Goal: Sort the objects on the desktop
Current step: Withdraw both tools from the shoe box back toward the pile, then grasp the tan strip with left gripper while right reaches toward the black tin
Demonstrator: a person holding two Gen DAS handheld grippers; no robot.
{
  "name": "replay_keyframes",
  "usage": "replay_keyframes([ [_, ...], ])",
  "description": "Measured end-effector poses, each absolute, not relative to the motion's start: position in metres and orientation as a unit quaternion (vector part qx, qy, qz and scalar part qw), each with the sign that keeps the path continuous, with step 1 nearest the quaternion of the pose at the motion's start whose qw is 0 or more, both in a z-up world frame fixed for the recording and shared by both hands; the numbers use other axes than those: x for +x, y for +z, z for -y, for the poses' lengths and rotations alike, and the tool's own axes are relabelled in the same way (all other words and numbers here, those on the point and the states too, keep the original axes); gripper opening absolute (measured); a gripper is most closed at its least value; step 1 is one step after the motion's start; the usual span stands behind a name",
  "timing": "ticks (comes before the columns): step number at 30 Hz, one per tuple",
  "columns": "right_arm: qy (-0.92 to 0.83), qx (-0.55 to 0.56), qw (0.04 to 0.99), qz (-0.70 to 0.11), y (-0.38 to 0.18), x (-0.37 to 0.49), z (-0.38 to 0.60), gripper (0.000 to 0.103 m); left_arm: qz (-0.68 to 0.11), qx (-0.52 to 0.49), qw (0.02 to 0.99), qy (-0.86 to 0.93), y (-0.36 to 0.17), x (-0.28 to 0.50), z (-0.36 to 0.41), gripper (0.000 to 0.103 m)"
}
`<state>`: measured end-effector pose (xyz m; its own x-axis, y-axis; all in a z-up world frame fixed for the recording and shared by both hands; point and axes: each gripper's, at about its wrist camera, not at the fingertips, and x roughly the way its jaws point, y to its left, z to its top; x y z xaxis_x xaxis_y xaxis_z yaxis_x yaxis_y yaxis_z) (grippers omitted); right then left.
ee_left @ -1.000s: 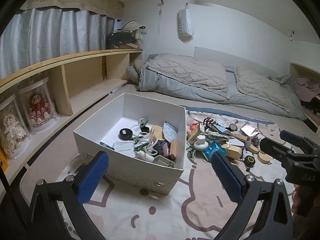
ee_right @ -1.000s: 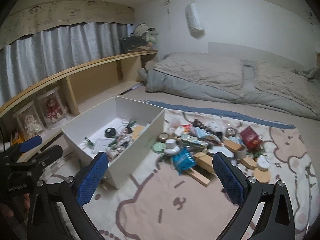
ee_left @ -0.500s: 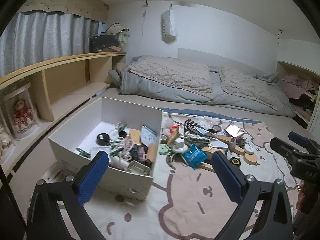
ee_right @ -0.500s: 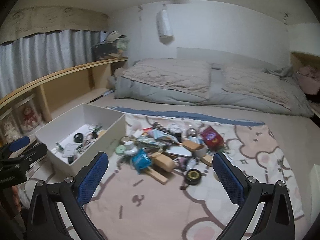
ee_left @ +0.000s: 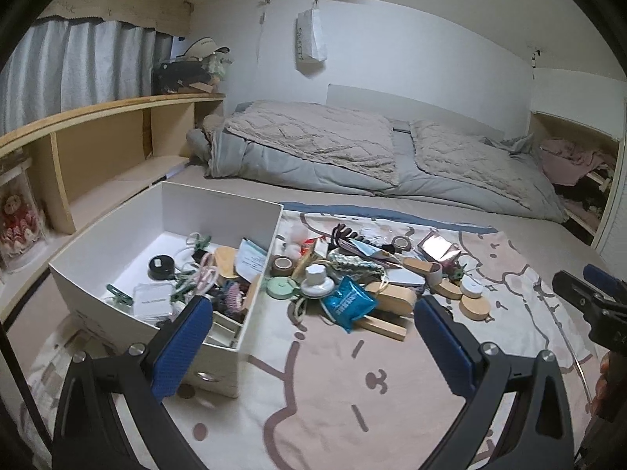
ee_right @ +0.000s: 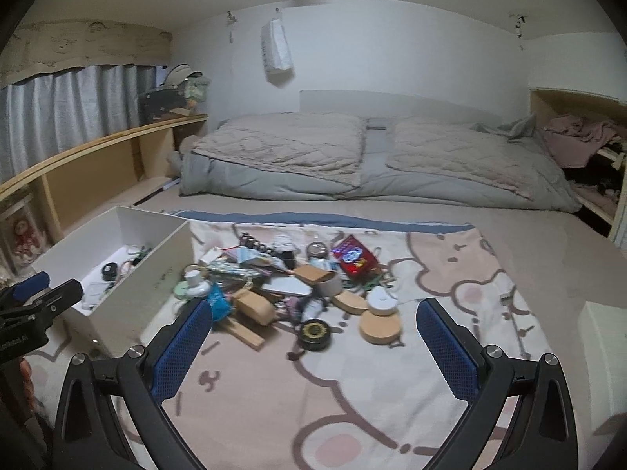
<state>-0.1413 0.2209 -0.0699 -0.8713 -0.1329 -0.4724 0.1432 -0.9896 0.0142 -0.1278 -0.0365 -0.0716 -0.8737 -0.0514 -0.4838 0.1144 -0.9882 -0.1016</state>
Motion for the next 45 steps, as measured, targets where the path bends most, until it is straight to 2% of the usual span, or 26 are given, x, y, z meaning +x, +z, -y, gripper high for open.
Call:
replay_keyframes([
  [19, -0.95, 0.307, 0.062, 0.02, -0.113, -0.164, -0.243, 0.103, -0.034, 0.266, 0.021, -0.963, -0.104, -0.163, 0.003, 0.103],
  [32, -0.936, 0.344, 0.047, 0.053, -0.139, -0.191, -0.26, 0.103, 0.035, 0.288, 0.103, -0.951, -0.133, -0.249, -0.008, 0.103],
  [36, -0.934, 0.352, 0.041, 0.051, -0.146, -0.195, -0.266, 0.103, 0.029, 0.309, 0.079, -0.947, -0.144, -0.277, -0.011, 0.103],
  [41, -0.93, 0.36, 0.031, 0.061, -0.154, -0.199, -0.279, 0.103, -0.039, 0.347, -0.024, -0.937, -0.156, -0.301, -0.021, 0.103],
  [45, -0.929, 0.363, 0.021, 0.071, -0.159, -0.2, -0.29, 0.103, -0.055, 0.369, -0.064, -0.925, -0.164, -0.309, -0.038, 0.097],
])
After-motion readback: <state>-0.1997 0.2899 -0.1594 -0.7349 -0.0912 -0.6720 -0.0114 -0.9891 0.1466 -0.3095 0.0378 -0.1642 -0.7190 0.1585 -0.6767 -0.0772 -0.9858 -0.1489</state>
